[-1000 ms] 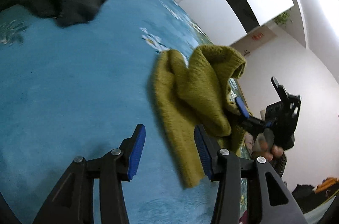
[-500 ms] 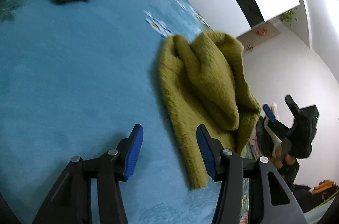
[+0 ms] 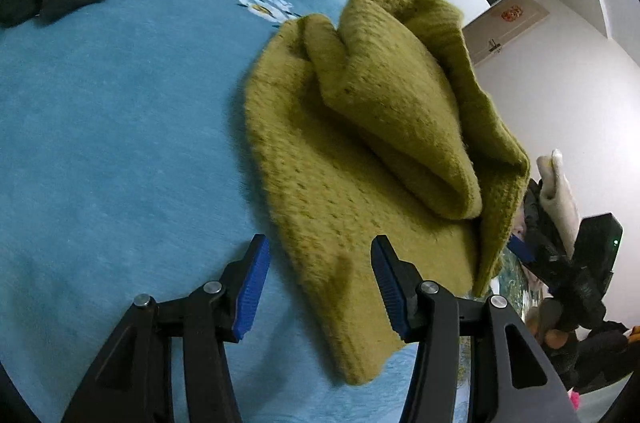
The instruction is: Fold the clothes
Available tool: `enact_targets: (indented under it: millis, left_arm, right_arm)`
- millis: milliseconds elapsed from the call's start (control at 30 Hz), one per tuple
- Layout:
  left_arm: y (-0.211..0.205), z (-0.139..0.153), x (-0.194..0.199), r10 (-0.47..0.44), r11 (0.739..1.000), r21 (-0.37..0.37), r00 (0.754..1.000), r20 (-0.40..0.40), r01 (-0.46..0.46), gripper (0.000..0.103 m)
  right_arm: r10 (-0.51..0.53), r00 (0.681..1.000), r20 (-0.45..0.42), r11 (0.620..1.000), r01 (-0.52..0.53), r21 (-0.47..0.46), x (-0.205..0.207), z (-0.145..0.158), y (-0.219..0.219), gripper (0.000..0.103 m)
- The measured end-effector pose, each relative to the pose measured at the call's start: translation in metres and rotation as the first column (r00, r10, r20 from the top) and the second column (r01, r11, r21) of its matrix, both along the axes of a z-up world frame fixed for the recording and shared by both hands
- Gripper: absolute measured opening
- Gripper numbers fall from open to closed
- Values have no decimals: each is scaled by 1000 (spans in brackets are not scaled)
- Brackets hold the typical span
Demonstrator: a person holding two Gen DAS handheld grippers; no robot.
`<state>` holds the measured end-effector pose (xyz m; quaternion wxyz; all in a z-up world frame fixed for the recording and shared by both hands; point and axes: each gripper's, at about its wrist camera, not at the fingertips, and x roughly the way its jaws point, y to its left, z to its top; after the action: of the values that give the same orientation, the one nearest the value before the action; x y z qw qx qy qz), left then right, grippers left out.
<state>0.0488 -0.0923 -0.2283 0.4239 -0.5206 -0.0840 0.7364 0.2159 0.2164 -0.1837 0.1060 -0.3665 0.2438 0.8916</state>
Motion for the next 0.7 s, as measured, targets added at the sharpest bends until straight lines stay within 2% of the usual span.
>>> enact_targets:
  millis: [100,200,233,267,333,433,533,600,633,667,700]
  left_arm:
    - [6,-4,18,-12,1000,-24,1000,-23,11,54]
    - [7,-9,34,-12,999,-37,999,-34,11,54]
    - [7,-11,38,-10,999,-37,999,-33,9,54]
    - [6,-13,42,-8,999,-36,999,-31,7,54]
    - [6,-17,52,-2,999,-37,1000,-26,1,54]
    - [9,-23,71,7,999,-51,999,-38,-9,54]
    - [15,-30,89,12,998,-66,998,-56,-15,53]
    - [18,-36,104,24,997,-77,998,-63,-29,44]
    - [19,-39,109,32,996,-85,997,-65,-38,28]
    - [20,-42,116,40,995,-94,997,-68,-46,18]
    - [20,-44,123,47,994,-95,997,-68,-53,15]
  right_arm:
    - [-7,997,71,996,1,90,-13,-12,-11,93]
    - [-47,990,130,985,24,173,-20,-25,-15,77]
    - [-68,988,141,978,38,203,-19,-27,-16,67]
    - [-85,986,144,971,50,233,-19,-28,-17,63]
    - [-95,984,149,966,55,254,-18,-28,-17,60]
    - [-110,979,174,949,52,310,-18,-25,-20,48]
    - [-128,979,159,954,77,291,-10,-18,-14,37]
    - [-141,979,148,958,97,269,-7,-10,-6,34]
    - [-145,979,140,962,106,251,-4,-7,-2,32]
    - [-146,980,134,966,112,235,-3,-4,3,30]
    - [-148,981,127,968,118,220,-2,0,7,29]
